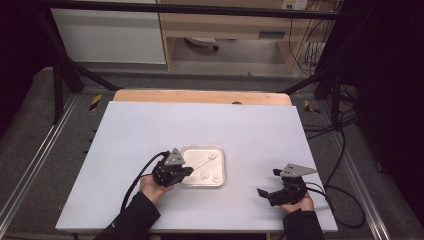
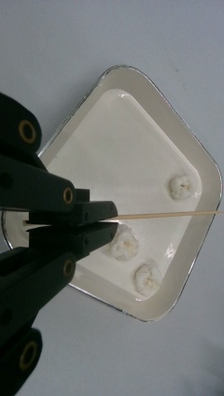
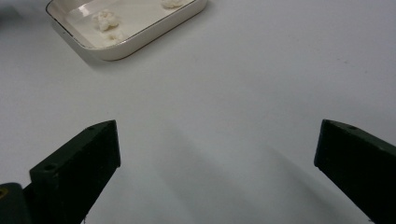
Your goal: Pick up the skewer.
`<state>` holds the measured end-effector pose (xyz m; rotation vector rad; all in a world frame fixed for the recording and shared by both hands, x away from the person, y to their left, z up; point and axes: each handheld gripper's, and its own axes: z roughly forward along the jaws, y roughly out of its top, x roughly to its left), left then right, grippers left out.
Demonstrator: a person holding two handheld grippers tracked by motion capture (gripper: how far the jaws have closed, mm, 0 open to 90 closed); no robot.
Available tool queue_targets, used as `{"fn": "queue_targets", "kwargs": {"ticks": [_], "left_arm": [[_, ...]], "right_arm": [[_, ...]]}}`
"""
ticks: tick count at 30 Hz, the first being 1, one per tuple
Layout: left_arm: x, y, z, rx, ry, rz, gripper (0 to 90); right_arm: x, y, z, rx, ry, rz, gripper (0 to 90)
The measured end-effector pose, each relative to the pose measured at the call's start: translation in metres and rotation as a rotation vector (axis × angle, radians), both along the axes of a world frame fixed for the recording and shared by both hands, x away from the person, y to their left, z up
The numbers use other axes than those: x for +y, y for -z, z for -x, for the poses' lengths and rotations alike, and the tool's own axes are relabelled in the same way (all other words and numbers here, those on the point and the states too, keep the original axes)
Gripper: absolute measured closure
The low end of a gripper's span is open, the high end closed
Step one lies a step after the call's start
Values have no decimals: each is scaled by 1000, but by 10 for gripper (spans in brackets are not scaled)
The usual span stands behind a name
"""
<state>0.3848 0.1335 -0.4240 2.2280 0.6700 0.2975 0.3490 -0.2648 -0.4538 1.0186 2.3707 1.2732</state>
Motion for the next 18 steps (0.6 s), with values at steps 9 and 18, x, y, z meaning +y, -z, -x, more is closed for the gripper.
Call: {"fn": "queue_targets", "kwargs": {"ticks": [9,18], "left_arm": [[-3,-4,3,7,3,-6,885],[-9,-9,7,9,15,-8,885]], "right_arm": [[11,-3,1,-24,-19,48,10],[25,-7,1,-59,-52,124,10]]}}
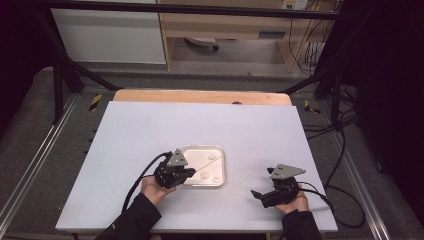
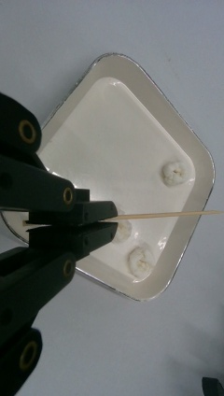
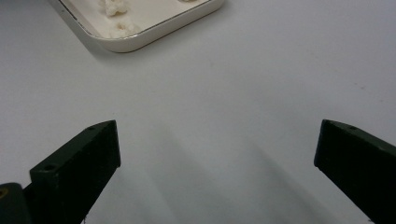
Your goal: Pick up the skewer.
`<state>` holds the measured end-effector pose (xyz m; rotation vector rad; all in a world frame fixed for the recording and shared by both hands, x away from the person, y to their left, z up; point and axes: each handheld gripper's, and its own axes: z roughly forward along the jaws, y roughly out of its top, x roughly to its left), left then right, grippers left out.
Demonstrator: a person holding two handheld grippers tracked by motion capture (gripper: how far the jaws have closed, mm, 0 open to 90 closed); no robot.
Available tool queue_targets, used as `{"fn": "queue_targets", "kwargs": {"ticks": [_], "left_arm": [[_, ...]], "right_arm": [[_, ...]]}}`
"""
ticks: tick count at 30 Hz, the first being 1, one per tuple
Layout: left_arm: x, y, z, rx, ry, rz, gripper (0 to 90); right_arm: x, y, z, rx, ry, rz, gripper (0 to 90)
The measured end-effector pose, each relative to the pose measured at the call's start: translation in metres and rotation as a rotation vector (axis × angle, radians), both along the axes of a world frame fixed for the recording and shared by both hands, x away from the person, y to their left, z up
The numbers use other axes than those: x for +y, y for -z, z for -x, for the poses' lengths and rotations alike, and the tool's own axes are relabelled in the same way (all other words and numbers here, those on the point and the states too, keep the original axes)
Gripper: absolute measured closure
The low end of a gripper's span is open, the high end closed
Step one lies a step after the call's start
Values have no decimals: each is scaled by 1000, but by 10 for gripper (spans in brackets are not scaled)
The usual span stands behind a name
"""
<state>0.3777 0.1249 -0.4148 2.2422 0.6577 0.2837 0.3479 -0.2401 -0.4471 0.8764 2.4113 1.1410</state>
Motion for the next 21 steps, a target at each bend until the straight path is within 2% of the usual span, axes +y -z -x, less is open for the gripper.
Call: {"fn": "queue_targets", "kwargs": {"ticks": [1,4,11,15,21], "left_arm": [[-1,-1,1,1,1,-1,885],[-3,-3,3,1,4,-1,885],[-12,-7,6,6,27,-8,885],[-21,-12,8,0,56,-23,885],[-30,-15,10,-3,73,-36,885]], "right_arm": [[3,-2,0,-11,-7,22,11],[6,-3,1,-21,-11,29,12],[15,-9,1,-60,-36,88,16],[25,-12,1,-87,-59,153,16],[31,-14,2,-101,-71,202,18]]}}
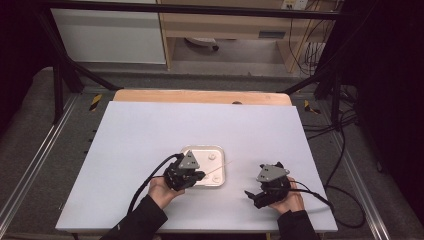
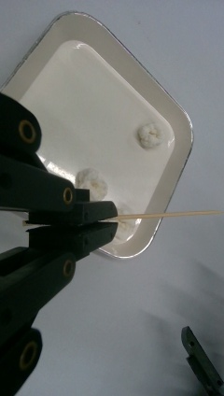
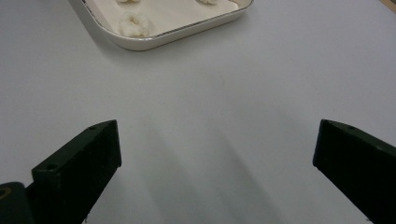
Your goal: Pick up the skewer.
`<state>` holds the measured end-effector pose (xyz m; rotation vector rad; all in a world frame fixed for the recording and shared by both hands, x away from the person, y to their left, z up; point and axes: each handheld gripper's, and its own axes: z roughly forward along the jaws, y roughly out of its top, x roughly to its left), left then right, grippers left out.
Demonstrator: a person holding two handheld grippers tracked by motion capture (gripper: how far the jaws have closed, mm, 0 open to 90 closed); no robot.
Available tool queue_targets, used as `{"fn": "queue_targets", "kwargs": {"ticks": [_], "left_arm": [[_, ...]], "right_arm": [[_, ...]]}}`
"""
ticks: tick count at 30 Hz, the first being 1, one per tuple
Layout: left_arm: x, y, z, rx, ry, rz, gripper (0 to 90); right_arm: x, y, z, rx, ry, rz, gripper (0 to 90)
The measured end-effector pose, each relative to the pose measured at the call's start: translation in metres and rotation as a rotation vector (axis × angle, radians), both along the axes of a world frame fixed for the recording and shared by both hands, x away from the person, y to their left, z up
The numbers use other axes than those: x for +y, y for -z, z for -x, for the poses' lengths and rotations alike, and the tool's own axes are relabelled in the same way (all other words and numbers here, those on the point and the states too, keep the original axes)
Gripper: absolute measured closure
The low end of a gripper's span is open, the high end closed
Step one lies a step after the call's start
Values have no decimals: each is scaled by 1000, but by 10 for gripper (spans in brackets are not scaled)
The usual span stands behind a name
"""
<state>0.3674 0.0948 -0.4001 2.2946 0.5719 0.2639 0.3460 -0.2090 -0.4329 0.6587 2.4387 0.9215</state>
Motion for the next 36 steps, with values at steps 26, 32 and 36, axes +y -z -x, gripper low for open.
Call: {"fn": "queue_targets", "kwargs": {"ticks": [26,32,36], "left_arm": [[-48,-8,5,7,101,-60,886],[-55,-7,5,12,117,-73,885],[-61,-5,6,17,132,-83,885]], "right_arm": [[21,-11,9,-144,-123,189,203],[22,-9,11,-172,-155,221,288],[22,-9,12,-189,-188,240,359]]}}
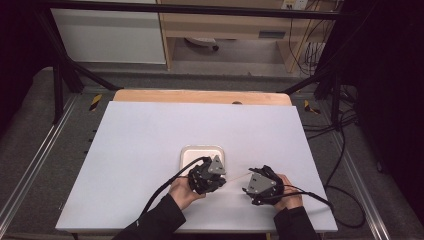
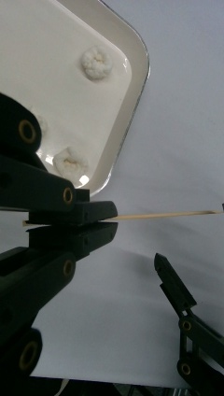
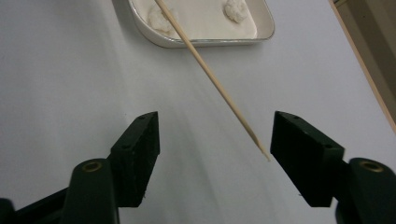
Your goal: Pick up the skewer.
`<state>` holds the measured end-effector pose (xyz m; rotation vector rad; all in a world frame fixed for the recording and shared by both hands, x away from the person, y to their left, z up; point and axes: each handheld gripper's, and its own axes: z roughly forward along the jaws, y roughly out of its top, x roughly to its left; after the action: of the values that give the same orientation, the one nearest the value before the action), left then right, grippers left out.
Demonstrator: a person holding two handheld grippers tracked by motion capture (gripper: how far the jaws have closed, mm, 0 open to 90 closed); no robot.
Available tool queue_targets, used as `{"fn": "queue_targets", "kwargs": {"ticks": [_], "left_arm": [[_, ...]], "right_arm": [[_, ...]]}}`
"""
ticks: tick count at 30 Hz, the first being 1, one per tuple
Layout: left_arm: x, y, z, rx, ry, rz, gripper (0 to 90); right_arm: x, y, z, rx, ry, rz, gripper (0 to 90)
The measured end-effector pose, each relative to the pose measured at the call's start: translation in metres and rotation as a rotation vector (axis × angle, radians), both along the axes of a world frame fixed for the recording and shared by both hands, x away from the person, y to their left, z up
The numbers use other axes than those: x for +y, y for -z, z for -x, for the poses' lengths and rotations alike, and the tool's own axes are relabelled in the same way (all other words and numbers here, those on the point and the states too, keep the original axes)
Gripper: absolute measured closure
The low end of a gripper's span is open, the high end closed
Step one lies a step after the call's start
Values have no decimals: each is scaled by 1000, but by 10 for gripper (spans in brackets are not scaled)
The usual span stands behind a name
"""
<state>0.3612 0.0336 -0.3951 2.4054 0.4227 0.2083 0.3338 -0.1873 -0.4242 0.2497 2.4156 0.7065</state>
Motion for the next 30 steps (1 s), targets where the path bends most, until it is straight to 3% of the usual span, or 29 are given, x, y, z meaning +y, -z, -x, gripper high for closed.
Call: {"fn": "queue_targets", "kwargs": {"ticks": [10,15,30], "left_arm": [[-13,3,2,7,37,-25,885],[-16,2,3,8,53,-28,886],[-17,3,5,12,70,-28,886]], "right_arm": [[-1,1,3,-32,-77,69,515],[-1,2,3,-78,-131,112,619],[2,6,1,-104,-224,211,799]]}}
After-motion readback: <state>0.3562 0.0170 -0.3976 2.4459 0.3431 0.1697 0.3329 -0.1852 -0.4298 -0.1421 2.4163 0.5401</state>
